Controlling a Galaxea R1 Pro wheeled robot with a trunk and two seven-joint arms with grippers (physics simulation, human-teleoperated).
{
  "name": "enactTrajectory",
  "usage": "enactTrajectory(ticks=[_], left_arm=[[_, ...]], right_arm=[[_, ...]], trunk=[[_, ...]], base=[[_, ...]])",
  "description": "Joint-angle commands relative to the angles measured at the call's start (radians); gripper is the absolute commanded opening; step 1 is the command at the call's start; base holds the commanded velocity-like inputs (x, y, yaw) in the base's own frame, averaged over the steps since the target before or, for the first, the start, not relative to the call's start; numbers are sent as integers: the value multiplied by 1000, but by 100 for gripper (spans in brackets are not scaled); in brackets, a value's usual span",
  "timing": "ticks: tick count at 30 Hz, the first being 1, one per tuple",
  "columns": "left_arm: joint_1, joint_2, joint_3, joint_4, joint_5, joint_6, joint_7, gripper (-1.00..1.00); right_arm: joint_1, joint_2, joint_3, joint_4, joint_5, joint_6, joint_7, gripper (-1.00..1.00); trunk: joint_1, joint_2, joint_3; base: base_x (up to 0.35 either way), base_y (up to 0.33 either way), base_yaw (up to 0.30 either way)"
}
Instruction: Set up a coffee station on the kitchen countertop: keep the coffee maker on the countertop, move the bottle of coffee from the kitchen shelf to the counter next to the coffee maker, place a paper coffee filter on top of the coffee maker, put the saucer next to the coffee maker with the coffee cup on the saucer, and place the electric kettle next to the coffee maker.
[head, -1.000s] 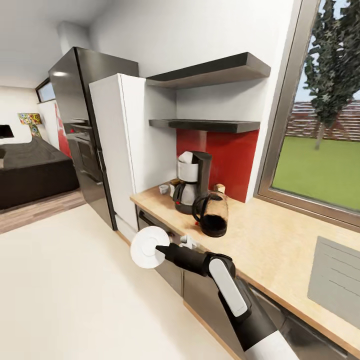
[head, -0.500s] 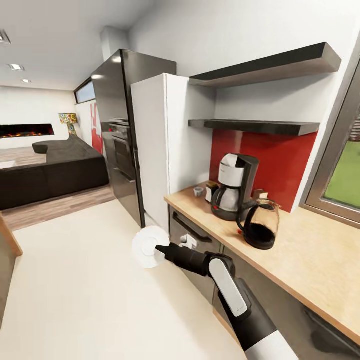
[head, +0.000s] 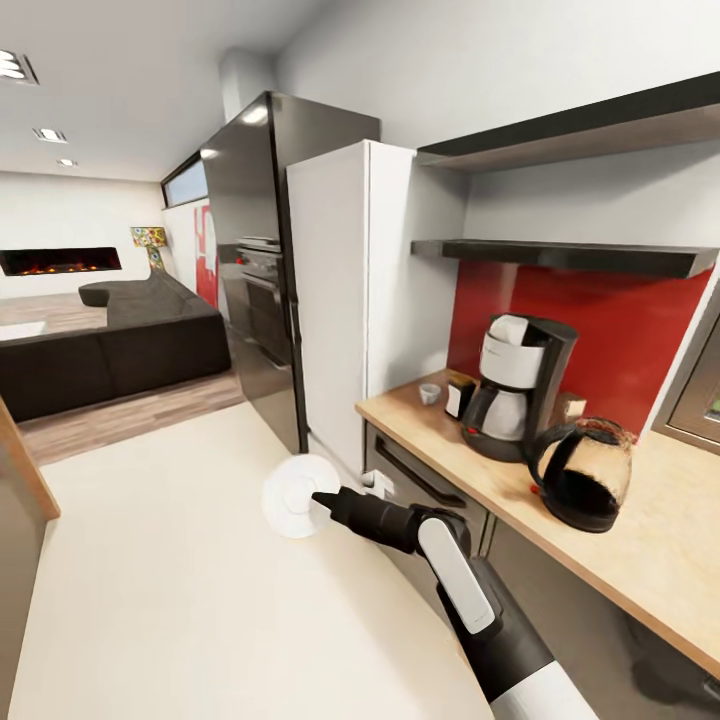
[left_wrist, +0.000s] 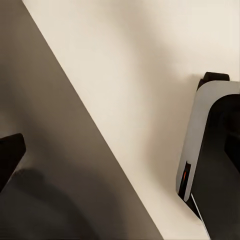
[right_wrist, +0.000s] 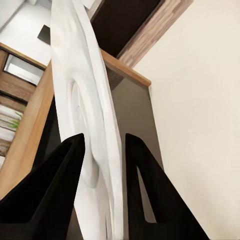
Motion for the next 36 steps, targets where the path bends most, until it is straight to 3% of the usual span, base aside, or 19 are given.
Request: enactTrajectory(ticks=[1, 28, 36], left_arm=[[0, -1, 6, -1, -11, 4, 0, 100], [0, -1, 4, 0, -11, -23, 0, 100], [0, -1, 5, 1, -12, -23, 0, 100]], right_arm=[[0, 0, -1, 0, 2, 4, 2, -100], [0, 0, -1, -3, -2, 4, 1, -100], [0, 0, -1, -2, -3, 4, 1, -100]], trunk=[[1, -1, -1], [1, -1, -1], [1, -1, -1]], base=[[244, 247, 0], [278, 214, -1], [319, 126, -129]])
